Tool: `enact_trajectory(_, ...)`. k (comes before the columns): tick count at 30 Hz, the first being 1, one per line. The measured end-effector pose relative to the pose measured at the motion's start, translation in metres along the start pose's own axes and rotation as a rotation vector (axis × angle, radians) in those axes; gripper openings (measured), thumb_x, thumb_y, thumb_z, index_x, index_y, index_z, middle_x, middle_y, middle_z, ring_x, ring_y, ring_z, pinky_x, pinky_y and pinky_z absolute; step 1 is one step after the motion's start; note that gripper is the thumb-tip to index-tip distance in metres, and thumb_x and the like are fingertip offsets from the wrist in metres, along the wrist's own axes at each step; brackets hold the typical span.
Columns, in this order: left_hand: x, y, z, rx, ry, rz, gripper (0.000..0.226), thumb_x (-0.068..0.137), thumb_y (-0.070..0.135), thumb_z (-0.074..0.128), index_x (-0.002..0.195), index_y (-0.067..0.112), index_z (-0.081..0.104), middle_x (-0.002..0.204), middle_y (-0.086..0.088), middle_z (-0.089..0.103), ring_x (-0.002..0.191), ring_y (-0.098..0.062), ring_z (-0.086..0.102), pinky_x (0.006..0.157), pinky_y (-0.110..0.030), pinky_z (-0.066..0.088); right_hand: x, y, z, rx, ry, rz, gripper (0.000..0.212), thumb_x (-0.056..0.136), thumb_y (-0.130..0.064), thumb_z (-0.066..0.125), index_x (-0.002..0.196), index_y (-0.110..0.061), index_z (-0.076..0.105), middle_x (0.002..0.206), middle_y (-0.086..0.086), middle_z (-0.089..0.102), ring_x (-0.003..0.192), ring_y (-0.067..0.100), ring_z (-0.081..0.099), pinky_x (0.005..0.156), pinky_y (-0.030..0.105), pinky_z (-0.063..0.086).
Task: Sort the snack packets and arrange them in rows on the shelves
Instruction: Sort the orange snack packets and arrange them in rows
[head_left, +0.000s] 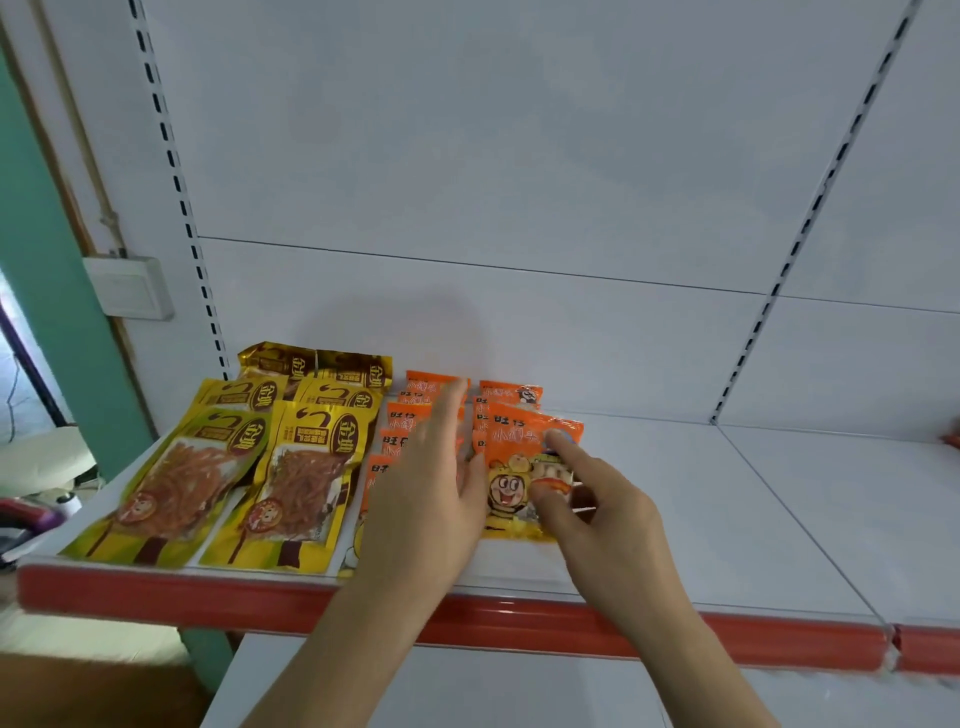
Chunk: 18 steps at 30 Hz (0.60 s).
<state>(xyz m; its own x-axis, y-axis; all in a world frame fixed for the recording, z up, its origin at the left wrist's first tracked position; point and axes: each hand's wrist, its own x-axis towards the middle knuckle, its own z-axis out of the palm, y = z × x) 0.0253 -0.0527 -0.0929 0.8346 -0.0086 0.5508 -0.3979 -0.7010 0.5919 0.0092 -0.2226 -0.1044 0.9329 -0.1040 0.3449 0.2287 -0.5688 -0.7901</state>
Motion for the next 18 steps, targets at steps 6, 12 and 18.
enact_trajectory(6, -0.019, -0.032, 0.016, 0.428, -0.063, 0.073, 0.061, 0.105, 0.048, 0.030, 0.147, 0.011, 0.053, 0.147, -0.012, 0.058, 0.143, -0.040, 0.046, 0.113, -0.060, 0.040, -0.025, 0.016, 0.019, -0.571, -0.026, -0.152, 0.046, 0.093, -0.045, 0.048, 0.135, -0.030, 0.058, 0.108, 0.006, 0.058, 0.098, 0.029, 0.058, 0.074, 0.043, 0.056)
enact_trajectory(12, -0.025, -0.038, 0.021, 0.527, -0.190, 0.059, 0.073, 0.102, 0.061, 0.022, 0.148, 0.016, 0.054, 0.151, -0.012, 0.055, 0.146, -0.041, 0.042, 0.118, -0.064, 0.033, -0.038, 0.013, 0.024, -0.860, -0.105, -0.090, 0.060, 0.100, -0.061, 0.021, 0.147, -0.031, 0.045, 0.152, 0.015, 0.044, 0.142, 0.041, 0.039, 0.106, 0.060, 0.041)
enact_trajectory(18, -0.022, -0.030, 0.021, 0.486, -0.192, 0.066, 0.071, 0.099, 0.057, 0.030, 0.146, 0.011, 0.056, 0.147, -0.014, 0.058, 0.146, -0.039, 0.043, 0.117, -0.063, 0.034, -0.043, 0.010, 0.021, -0.823, -0.067, -0.091, 0.067, 0.101, -0.063, 0.012, 0.152, -0.028, 0.038, 0.157, 0.013, 0.039, 0.148, 0.037, 0.031, 0.113, 0.058, 0.034)
